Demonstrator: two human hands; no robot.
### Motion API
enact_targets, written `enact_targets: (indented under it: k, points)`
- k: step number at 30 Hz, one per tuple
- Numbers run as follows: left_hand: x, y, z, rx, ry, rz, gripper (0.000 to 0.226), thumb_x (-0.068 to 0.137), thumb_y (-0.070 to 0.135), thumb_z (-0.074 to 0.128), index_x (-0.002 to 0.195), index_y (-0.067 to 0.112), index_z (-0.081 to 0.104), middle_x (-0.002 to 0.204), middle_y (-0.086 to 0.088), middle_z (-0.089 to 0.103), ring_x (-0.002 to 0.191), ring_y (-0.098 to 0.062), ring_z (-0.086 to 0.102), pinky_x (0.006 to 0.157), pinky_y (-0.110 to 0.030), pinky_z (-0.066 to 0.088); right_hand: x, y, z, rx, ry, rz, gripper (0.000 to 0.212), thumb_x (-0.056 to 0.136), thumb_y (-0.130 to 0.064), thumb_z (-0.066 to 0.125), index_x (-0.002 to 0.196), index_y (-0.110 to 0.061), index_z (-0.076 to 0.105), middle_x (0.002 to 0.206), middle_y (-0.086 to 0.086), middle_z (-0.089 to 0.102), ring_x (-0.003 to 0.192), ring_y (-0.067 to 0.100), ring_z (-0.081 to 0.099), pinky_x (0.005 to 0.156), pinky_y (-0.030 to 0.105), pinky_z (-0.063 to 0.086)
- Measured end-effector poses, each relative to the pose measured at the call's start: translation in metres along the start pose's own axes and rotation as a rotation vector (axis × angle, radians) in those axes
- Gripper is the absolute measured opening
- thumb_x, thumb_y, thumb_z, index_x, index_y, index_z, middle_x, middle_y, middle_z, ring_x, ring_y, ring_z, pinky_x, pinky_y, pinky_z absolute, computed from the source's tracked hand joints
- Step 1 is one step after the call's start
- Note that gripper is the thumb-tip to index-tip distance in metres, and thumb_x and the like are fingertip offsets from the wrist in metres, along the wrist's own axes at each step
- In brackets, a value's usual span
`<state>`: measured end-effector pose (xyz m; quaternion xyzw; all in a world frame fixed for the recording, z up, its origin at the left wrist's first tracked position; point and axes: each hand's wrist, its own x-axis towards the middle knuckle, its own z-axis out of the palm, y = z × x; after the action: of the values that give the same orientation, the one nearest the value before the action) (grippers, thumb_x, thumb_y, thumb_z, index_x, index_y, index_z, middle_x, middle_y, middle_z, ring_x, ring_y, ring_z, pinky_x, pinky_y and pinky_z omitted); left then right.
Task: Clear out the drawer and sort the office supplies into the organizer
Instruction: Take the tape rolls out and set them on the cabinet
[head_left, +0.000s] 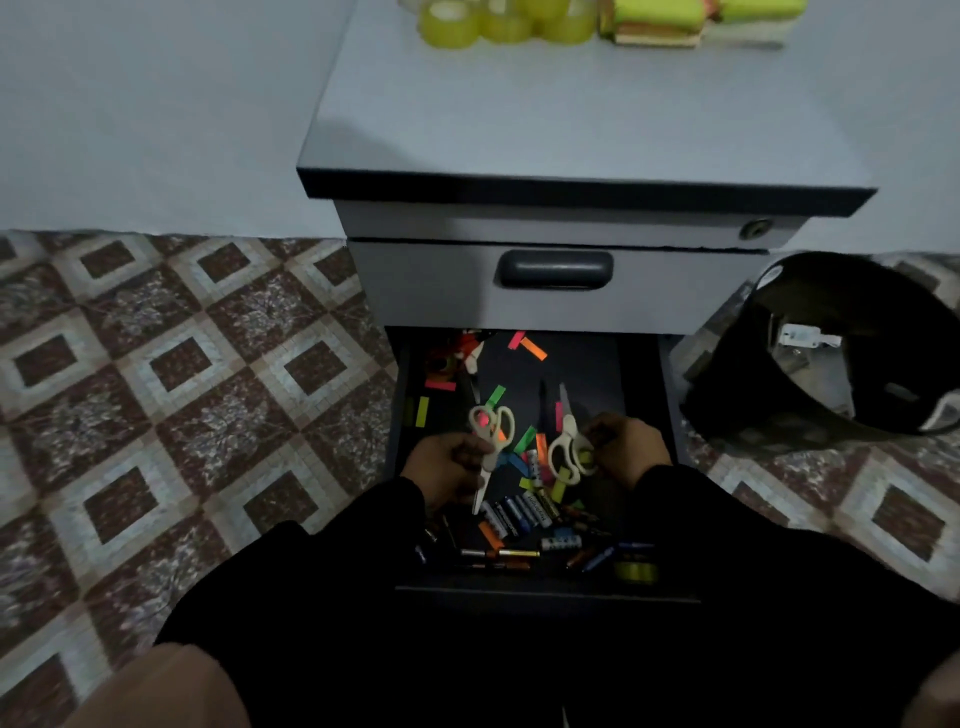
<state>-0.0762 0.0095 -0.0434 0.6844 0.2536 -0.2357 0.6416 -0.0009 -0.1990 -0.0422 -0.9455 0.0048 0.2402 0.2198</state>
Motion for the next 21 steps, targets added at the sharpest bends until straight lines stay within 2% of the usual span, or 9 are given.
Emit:
enact_targets:
  k: [4, 8, 11, 13, 15, 17, 20, 21]
  points:
    - [-0.032, 0.015, -0.009, -0.029, 0.036, 0.074, 0.033, 0.082, -0.018, 0.054, 0.102, 0.008, 0.060, 0.084, -0.004, 0.057, 0.068, -0.015, 0.057, 0.055, -0.024, 0.049, -0.026, -0.011, -0.026, 0.056, 0.042, -0.060, 0.025, 0.084, 0.000, 0.058, 0.105, -0.009, 0.068, 0.110, 0.013, 0.067, 0.106, 0.028, 0.060, 0.088, 0.030, 0.044]
    - [-0.070, 0.040, -0.021, -0.066, 0.058, 0.135, 0.033, 0.082, -0.021, 0.051, 0.104, 0.003, 0.057, 0.078, -0.005, 0.051, 0.062, -0.016, 0.051, 0.044, -0.019, 0.046, -0.055, -0.031, -0.060, 0.095, 0.062, -0.165, 0.025, 0.082, 0.001, 0.060, 0.105, -0.008, 0.066, 0.104, 0.010, 0.067, 0.099, 0.023, 0.062, 0.075, 0.020, 0.041]
    - [-0.095, 0.067, -0.030, -0.068, 0.067, 0.202, 0.033, 0.084, -0.018, 0.053, 0.107, 0.005, 0.056, 0.082, -0.004, 0.053, 0.067, -0.015, 0.053, 0.046, -0.018, 0.049, -0.074, -0.050, -0.086, 0.108, 0.119, -0.235, 0.025, 0.080, 0.001, 0.061, 0.102, -0.009, 0.067, 0.100, 0.008, 0.068, 0.097, 0.020, 0.063, 0.071, 0.015, 0.040]
    - [-0.109, 0.083, -0.035, -0.072, 0.075, 0.248, 0.031, 0.085, -0.016, 0.053, 0.108, 0.005, 0.057, 0.083, -0.004, 0.055, 0.069, -0.014, 0.054, 0.049, -0.017, 0.050, -0.084, -0.064, -0.103, 0.116, 0.156, -0.292, 0.024, 0.080, 0.002, 0.062, 0.101, -0.008, 0.067, 0.098, 0.008, 0.068, 0.094, 0.019, 0.062, 0.061, 0.007, 0.037]
    - [-0.120, 0.097, -0.040, -0.068, 0.074, 0.299, 0.031, 0.085, -0.015, 0.053, 0.108, 0.006, 0.057, 0.084, -0.004, 0.056, 0.069, -0.014, 0.056, 0.050, -0.017, 0.051, -0.093, -0.078, -0.120, 0.137, 0.191, -0.349, 0.023, 0.080, 0.003, 0.063, 0.100, -0.006, 0.068, 0.095, 0.008, 0.068, 0.089, 0.017, 0.060, 0.057, 0.007, 0.036]
    - [-0.128, 0.110, -0.045, -0.059, 0.074, 0.349, 0.030, 0.085, -0.015, 0.053, 0.105, 0.007, 0.058, 0.085, -0.004, 0.057, 0.070, -0.014, 0.057, 0.052, -0.018, 0.051, -0.100, -0.091, -0.135, 0.138, 0.216, -0.387, 0.022, 0.079, 0.002, 0.064, 0.099, -0.006, 0.068, 0.093, 0.007, 0.067, 0.085, 0.016, 0.059, 0.059, 0.012, 0.036]
    - [-0.135, 0.132, -0.053, -0.020, 0.074, 0.402, 0.030, 0.084, -0.014, 0.055, 0.098, 0.012, 0.060, 0.089, -0.004, 0.057, 0.074, -0.014, 0.058, 0.056, -0.022, 0.052, -0.107, -0.109, -0.154, 0.213, 0.212, -0.422, 0.021, 0.079, 0.006, 0.062, 0.097, -0.004, 0.067, 0.083, 0.006, 0.062, 0.061, 0.007, 0.058, 0.054, 0.011, 0.046]
    - [-0.137, 0.140, -0.056, -0.010, 0.078, 0.415, 0.030, 0.083, -0.014, 0.055, 0.096, 0.013, 0.061, 0.089, -0.004, 0.057, 0.073, -0.014, 0.058, 0.055, -0.021, 0.052, -0.108, -0.114, -0.159, 0.247, 0.208, -0.425, 0.021, 0.080, 0.009, 0.059, 0.096, -0.003, 0.067, 0.081, 0.007, 0.062, 0.055, 0.007, 0.057, 0.056, 0.015, 0.050]
